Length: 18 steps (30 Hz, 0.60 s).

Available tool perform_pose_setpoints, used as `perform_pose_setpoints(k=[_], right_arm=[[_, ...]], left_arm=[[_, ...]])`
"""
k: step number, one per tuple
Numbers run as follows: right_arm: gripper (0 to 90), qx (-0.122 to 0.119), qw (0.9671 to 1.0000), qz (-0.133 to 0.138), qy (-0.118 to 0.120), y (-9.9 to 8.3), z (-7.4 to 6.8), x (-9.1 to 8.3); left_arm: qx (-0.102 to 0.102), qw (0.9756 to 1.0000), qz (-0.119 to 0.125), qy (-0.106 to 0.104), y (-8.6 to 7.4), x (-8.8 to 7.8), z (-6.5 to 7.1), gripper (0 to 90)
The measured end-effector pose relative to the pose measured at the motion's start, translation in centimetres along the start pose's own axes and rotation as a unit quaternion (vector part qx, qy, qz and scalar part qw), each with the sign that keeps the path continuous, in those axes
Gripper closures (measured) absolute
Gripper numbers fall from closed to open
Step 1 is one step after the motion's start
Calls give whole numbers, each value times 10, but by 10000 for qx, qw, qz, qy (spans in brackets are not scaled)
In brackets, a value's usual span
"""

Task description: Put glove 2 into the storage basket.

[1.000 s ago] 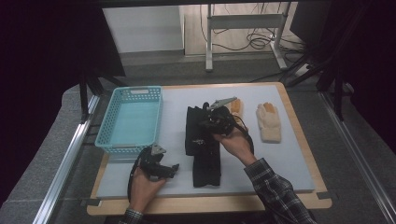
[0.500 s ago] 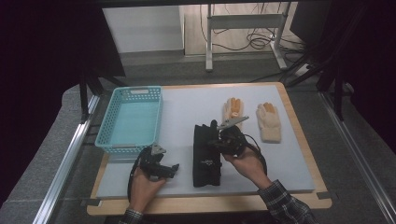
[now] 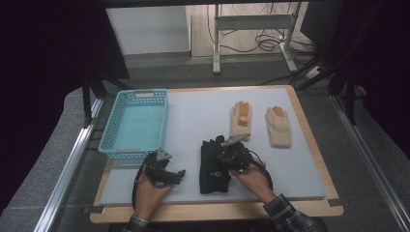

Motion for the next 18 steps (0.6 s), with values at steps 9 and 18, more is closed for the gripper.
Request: perform_pose_setpoints(k=[9,18], right_arm=[[608,-72,9996,285,11,-4,9,-8],[817,126,9993,328,156,-35,31,-24]], left_arm=[[5,10000,-4,-1,0,0,0,0],[-5,10000,-28,-6,0,-1,0,2]])
Point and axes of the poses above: each handheld gripper's, and its own axes: x roughly forward along the jaws, y roughly out of its top, z roughly to its right, the point moved 3 cm from there along x, roughly forward along the jaws, and after that the axes turned 3 degrees about -y, right-handed, at the moved point
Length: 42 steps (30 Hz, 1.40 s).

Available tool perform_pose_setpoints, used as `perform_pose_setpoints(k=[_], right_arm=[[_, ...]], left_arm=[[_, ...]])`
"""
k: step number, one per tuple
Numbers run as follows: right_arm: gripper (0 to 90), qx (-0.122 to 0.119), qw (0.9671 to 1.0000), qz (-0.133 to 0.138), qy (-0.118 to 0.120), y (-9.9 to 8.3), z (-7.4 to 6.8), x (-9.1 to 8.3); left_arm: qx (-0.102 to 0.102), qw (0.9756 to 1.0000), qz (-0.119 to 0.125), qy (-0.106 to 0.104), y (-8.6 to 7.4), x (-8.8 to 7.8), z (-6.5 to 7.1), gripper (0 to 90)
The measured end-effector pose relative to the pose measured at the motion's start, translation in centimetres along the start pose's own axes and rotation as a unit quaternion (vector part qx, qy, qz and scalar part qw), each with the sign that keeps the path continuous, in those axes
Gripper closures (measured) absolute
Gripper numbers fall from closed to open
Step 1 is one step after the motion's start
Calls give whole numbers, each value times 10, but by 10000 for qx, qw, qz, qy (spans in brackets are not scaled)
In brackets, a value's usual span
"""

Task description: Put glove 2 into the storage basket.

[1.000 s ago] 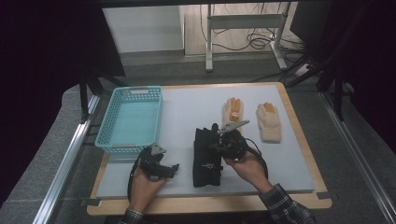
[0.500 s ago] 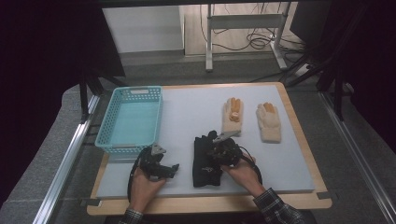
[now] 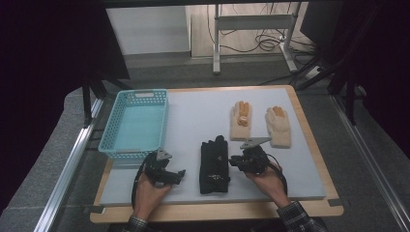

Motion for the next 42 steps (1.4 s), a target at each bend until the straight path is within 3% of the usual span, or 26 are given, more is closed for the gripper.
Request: perform_pose_setpoints(k=[1,7,14,17,29,42], right_arm=[[881,-63,9999,28,80,-8,-1,-2],[887,-378,9992,-74,116,-24,-12,1],[886,-368,9990,-149,181,-32,-18,11],[886,-425,9986,-124,279,-29,-26,17],[881,-661,9962,-107,551,-9,-57,45],[865,-760,9951,-114,614,7,-71,64]], left_arm=[[-4,10000,20,-11,0,-1,-1,7],[-104,9999,1,92,-6,-9,-5,34],[-252,9993,-2,274,-19,-21,-18,19],[-241,9994,46,258,-25,-25,-23,18],[-149,9996,-8,246,-25,-25,-26,2],[-209,9996,5,197,-25,-24,-27,0]])
Point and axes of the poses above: each handheld gripper's, and its own axes: x roughly forward along the jaws, y roughly out of its top, z roughly to its right, the point moved 3 cm from there along x, roughly forward along the jaws, and after that the axes turned 3 degrees about -y, right-handed, at the moved point
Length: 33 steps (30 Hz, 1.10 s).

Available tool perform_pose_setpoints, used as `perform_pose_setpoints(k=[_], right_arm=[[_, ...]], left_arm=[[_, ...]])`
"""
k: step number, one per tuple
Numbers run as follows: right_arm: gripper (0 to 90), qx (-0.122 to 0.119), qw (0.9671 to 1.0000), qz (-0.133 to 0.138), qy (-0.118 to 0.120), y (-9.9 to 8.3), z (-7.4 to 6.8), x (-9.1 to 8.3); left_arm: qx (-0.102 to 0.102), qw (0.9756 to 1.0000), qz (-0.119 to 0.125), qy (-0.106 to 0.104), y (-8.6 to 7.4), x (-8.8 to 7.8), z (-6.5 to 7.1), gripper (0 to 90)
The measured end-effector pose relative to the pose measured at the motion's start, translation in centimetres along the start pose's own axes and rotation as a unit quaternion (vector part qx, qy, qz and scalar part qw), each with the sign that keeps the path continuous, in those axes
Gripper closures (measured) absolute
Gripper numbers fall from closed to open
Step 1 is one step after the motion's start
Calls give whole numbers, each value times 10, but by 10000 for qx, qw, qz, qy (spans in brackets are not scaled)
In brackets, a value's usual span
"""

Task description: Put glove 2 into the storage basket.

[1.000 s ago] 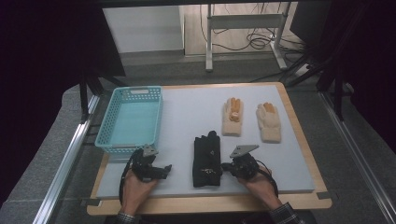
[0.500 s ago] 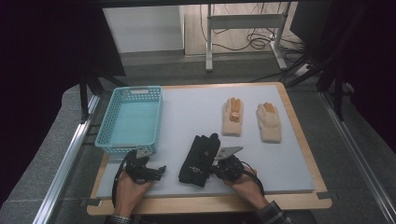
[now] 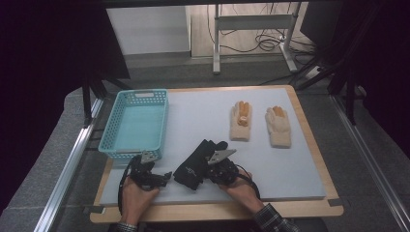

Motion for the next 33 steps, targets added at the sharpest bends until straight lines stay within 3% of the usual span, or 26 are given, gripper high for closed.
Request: perform_pose_setpoints(k=[8,15,18,19,22,23,24,29,33], right_arm=[[815,-7,9999,70,-148,-5,8,-20],[703,294,9973,210,-638,-20,36,-50],[669,447,9961,203,-731,-26,46,-59],[634,556,9942,203,-903,-32,55,-67],[596,641,9922,210,-1044,-37,63,-74],[554,749,9900,233,-1172,-43,71,-81],[554,749,9900,233,-1172,-43,71,-81],[397,994,9822,244,-1573,-62,89,-94],[310,1016,9780,180,-1813,-72,96,-97]], left_arm=[[0,10000,3,-18,0,0,0,0],[-17,10000,4,-15,0,0,0,0],[7,10000,4,-15,0,0,0,0],[5,10000,5,-13,0,0,0,0],[0,10000,7,-11,0,0,0,0],[-19,10000,9,-10,0,0,0,0],[-2,10000,9,-11,0,0,0,0],[1,10000,11,-17,0,0,-1,0],[-2,10000,12,-22,0,0,-1,0]])
Point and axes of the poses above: each handheld gripper's, and its own axes: x roughly forward along the jaws, y roughly out of its top, z roughly to its right, the point moved 3 cm from there along x, roughly forward along the jaws, and after that the axes turned 3 degrees about -y, right-handed, at the moved point
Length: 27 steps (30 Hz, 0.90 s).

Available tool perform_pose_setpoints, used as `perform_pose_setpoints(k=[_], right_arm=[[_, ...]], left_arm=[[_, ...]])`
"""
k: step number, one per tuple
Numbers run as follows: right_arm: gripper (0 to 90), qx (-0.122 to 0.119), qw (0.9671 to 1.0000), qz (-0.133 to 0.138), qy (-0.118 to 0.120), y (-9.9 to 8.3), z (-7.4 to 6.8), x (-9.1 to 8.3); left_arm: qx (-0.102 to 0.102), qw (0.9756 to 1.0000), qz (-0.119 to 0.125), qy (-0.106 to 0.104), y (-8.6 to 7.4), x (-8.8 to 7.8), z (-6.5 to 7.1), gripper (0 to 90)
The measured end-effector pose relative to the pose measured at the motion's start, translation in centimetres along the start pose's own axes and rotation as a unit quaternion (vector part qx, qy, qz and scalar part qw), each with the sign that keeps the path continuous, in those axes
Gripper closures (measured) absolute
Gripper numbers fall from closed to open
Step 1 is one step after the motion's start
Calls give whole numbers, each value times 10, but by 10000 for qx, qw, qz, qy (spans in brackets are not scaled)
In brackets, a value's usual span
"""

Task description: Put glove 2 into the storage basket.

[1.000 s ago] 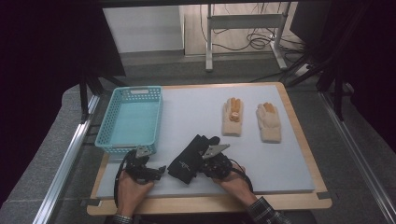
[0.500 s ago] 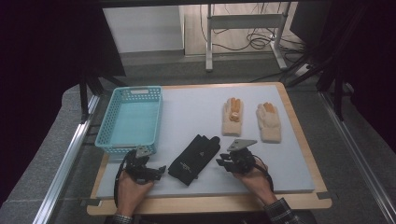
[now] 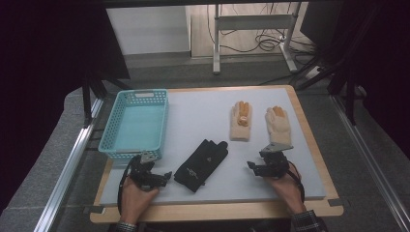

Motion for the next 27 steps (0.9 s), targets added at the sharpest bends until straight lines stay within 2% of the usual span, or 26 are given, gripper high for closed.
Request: perform_pose_setpoints(k=[4,6,10,12,23,27], right_arm=[[259,34,9999,-86,-112,-5,7,1],[211,-2,9996,-62,-268,-8,15,-1],[175,-33,9992,-106,-378,-12,19,-1],[160,140,9994,-72,-318,-15,22,-1],[142,164,9992,-74,-355,-16,23,0],[142,162,9992,-70,-356,-16,23,0]], left_arm=[[-24,10000,-2,5,0,0,0,0],[-23,10000,-8,5,0,0,0,0],[-22,10000,-11,4,0,0,0,0],[-23,10000,-11,4,0,0,0,0],[23,10000,5,-11,0,-1,0,7],[76,9999,3,-110,0,-4,1,21]])
Point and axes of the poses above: each handheld gripper's, and its own axes: x roughly forward along the jaws, y roughly out of its top, z roughly to its right, the point moved 3 cm from there along x, roughly forward along the jaws, and after that the axes turned 3 degrees about -y, right-handed, at the moved point
